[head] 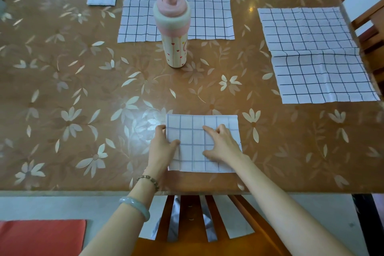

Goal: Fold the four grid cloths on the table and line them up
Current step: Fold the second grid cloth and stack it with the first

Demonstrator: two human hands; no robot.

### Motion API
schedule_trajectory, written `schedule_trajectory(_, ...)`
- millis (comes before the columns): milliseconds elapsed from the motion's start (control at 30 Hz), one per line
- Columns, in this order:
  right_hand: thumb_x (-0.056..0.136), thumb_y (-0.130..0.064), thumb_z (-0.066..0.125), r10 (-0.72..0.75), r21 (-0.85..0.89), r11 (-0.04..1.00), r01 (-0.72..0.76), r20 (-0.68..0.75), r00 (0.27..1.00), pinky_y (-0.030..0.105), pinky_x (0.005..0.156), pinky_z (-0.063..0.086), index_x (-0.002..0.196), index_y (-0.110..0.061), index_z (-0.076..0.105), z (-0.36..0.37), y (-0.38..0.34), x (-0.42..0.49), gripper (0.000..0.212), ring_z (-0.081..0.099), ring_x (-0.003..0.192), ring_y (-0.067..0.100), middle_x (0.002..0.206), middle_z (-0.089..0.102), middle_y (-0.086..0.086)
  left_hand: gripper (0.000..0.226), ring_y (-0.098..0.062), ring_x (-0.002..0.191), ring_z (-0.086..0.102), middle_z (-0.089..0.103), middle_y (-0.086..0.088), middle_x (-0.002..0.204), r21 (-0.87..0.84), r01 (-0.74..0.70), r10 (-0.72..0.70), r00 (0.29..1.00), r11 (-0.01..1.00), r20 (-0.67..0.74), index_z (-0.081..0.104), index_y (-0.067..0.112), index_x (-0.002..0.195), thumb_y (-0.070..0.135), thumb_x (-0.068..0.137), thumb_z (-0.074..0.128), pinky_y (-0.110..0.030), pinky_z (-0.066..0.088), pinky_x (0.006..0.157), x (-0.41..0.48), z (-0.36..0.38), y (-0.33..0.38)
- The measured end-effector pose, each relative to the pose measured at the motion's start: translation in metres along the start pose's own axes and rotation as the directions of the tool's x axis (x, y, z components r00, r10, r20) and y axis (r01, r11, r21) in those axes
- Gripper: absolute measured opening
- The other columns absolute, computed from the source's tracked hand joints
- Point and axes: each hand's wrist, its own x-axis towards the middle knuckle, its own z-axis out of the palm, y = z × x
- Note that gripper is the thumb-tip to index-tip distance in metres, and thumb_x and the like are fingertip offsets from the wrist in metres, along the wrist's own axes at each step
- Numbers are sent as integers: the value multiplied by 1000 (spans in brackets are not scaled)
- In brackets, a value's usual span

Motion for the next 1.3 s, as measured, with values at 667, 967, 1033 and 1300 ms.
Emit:
schedule_trajectory(667, 67, -36, 73, -100, -8, 995, 102, 116, 988, 29, 81, 37, 149, -29, 12, 23, -73, 25, 103, 36, 110, 24, 119, 31, 6, 68, -6, 82, 58, 50, 12, 100, 134, -51, 17, 969, 990, 245, 31, 19, 138, 6, 83, 68, -14, 50, 51, -19, -89, -18)
schedule_trajectory(967, 64, -40, 75, -91, 27, 996, 88, 115, 989, 34, 89, 40, 148, -31, 10, 23, -72, 27, 107, 35, 112, 25, 119, 30, 6, 72, -14, 82, 65, 51, 9, 105, 74, -158, 131, 949, 985, 286, 29, 28, 142, 5, 85, 65, -27, 58, 66, -37, -75, 14)
schedule_trajectory(1033, 64, -41, 76, -94, 51, 995, 88, 122, 988, 35, 91, 40, 148, -32, 11, 22, -71, 27, 107, 34, 113, 25, 119, 30, 7, 74, -15, 82, 65, 52, 6, 107, 57, -168, 144, 944, 984, 296, 28, 29, 144, 5, 84, 65, -26, 58, 67, -40, -65, 21)
schedule_trajectory(1300, 87, -1, 58, 229, 903, 401, -153, 63, 971, 33, 84, 56, 122, -9, 58, 0, -33, 17, 36, 64, 90, 20, 109, 65, 17, 77, -6, 73, 55, 49, 2, 111, 99, -200, 159, 933, 975, 322, 24, 28, 148, 10, 85, 63, -24, 51, 70, -44, -1, 31)
